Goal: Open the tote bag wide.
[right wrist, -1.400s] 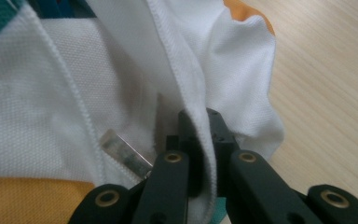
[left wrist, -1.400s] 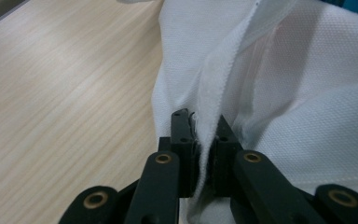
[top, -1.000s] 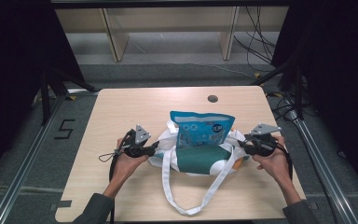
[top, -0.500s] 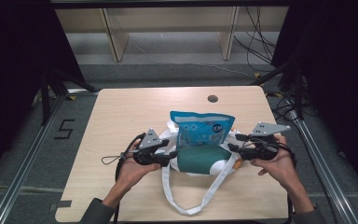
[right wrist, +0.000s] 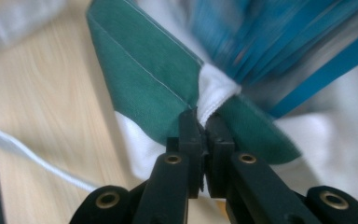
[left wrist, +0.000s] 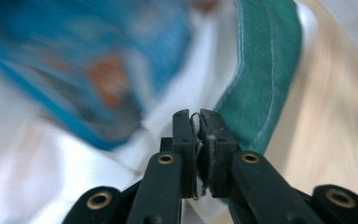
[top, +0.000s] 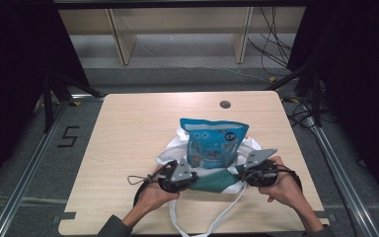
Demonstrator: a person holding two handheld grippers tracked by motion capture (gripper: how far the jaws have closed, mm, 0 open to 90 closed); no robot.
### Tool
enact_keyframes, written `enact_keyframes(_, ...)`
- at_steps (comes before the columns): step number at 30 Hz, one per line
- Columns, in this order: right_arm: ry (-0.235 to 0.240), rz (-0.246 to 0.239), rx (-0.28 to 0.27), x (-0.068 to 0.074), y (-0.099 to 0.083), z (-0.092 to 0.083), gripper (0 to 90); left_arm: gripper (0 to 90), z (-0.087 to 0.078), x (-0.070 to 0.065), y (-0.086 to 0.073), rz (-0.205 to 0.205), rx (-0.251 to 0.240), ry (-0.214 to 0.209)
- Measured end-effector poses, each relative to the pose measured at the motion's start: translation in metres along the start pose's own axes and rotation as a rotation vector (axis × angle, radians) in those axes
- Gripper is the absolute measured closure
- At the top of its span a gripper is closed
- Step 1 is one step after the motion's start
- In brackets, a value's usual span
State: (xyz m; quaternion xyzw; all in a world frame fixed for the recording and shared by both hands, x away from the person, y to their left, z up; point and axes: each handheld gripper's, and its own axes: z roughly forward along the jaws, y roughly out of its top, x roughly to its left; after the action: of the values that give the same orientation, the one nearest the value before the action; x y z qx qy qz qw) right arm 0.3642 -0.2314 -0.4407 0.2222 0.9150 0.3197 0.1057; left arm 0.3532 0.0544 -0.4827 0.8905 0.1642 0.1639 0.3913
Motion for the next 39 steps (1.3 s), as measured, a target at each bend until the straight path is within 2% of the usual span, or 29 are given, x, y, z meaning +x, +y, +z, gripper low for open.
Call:
enact_keyframes(1,0.002,-0.004,0.037,0.002,-0.003,0.008,88.5,85.5,0.007,-0.004,-0.003,0.025,0.03,0.0)
enact_keyframes(2,0.001,-0.03,0.075,0.001,-0.008,0.027,88.6,87.0,0.017,-0.006,-0.006,0.071,0.086,0.034)
enact_keyframes(4,-0.011,-0.027,0.078,0.0,-0.009,0.034,88.7,87.4,0.018,-0.005,-0.005,0.057,0.086,0.032)
enact_keyframes(5,-0.023,0.016,0.102,0.001,-0.01,0.037,88.7,87.7,0.017,-0.004,-0.005,0.063,0.096,0.033)
enact_keyframes(6,-0.029,0.013,0.099,0.0,-0.011,0.043,88.7,88.0,0.02,-0.003,-0.007,0.078,0.093,0.067)
enact_keyframes(7,-0.047,0.02,0.094,0.0,-0.012,0.046,88.8,88.1,0.02,-0.003,-0.007,0.078,0.093,0.067)
enact_keyframes(8,-0.055,0.028,0.093,0.001,-0.012,0.047,88.7,88.2,0.026,-0.005,-0.008,0.067,0.078,0.097)
enact_keyframes(10,-0.062,0.026,0.084,0.001,-0.012,0.049,88.8,88.2,0.027,-0.004,-0.007,0.071,0.088,0.11)
enact_keyframes(13,-0.081,0.012,0.09,0.002,-0.009,0.05,87.7,88.2,0.026,0.0,-0.008,0.08,0.08,0.103)
enact_keyframes(14,-0.078,0.034,0.1,0.003,-0.008,0.048,85.7,88.2,0.025,0.0,-0.008,0.092,0.083,0.104)
enact_keyframes(16,-0.038,0.027,0.069,0.001,-0.008,0.043,76.6,87.5,0.023,-0.002,-0.008,0.079,0.076,0.098)
enact_keyframes(17,-0.023,0.027,0.058,0.001,-0.007,0.039,71.5,86.3,0.019,0.0,-0.006,0.104,0.091,0.096)
enact_keyframes(18,-0.019,0.052,0.002,0.001,-0.002,0.024,59.7,79.9,0.015,0.001,-0.004,0.084,0.074,0.093)
enact_keyframes(19,-0.019,0.052,0.002,0.001,-0.002,0.024,59.7,75.8,0.015,0.001,-0.004,0.084,0.074,0.093)
enact_keyframes(20,-0.008,0.051,-0.077,-0.003,0.004,0.003,54.9,70.0,0.011,0.003,-0.003,0.067,0.065,0.09)
enact_keyframes(21,-0.008,0.051,-0.077,-0.003,0.004,0.003,54.9,70.0,0.008,0.003,-0.001,0.028,0.036,0.073)
enact_keyframes(22,0.007,0.049,-0.111,-0.005,0.008,-0.008,53.4,65.7,-0.001,0.006,0.002,0.021,0.03,0.07)
enact_keyframes(23,-0.001,0.068,-0.164,-0.008,0.011,-0.022,52.8,54.8,-0.006,0.007,0.005,-0.001,0.014,0.07)
enact_keyframes(24,-0.011,0.059,-0.201,-0.01,0.012,-0.028,53.0,52.6,-0.012,0.009,0.008,-0.036,-0.023,0.053)
enact_keyframes(25,-0.049,0.067,-0.222,-0.012,0.013,-0.038,53.8,52.4,-0.017,0.013,0.014,-0.085,-0.063,0.029)
enact_keyframes(26,-0.1,0.065,-0.246,-0.016,0.015,-0.045,53.9,51.8,-0.019,0.014,0.017,-0.108,-0.083,0.018)
enact_keyframes(27,-0.127,0.058,-0.245,-0.019,0.015,-0.048,54.0,51.3,-0.019,0.016,0.021,-0.116,-0.089,0.019)
enact_keyframes(29,-0.2,0.08,-0.23,-0.029,0.015,-0.049,54.3,48.2,-0.013,0.018,0.027,-0.109,-0.048,0.032)
enact_keyframes(30,-0.238,0.084,-0.202,-0.039,0.014,-0.045,54.3,47.1,-0.001,0.021,0.03,-0.119,-0.035,0.034)
enact_keyframes(34,-0.271,0.105,-0.158,-0.055,0.01,-0.033,54.2,43.6,0.017,0.024,0.03,-0.156,0.008,0.015)
enact_keyframes(35,-0.288,0.125,-0.14,-0.059,0.01,-0.028,54.1,41.9,0.022,0.024,0.029,-0.152,0.029,0.017)
enact_keyframes(36,-0.288,0.109,-0.119,-0.065,0.009,-0.024,53.4,40.8,0.025,0.025,0.028,-0.144,0.041,0.028)
enact_keyframes(37,-0.296,0.13,-0.124,-0.065,0.009,-0.021,52.5,41.1,0.028,0.025,0.027,-0.153,0.036,0.02)
enact_keyframes(39,-0.286,0.128,-0.109,-0.072,0.009,-0.015,50.9,41.6,0.033,0.024,0.026,-0.151,0.043,0.024)
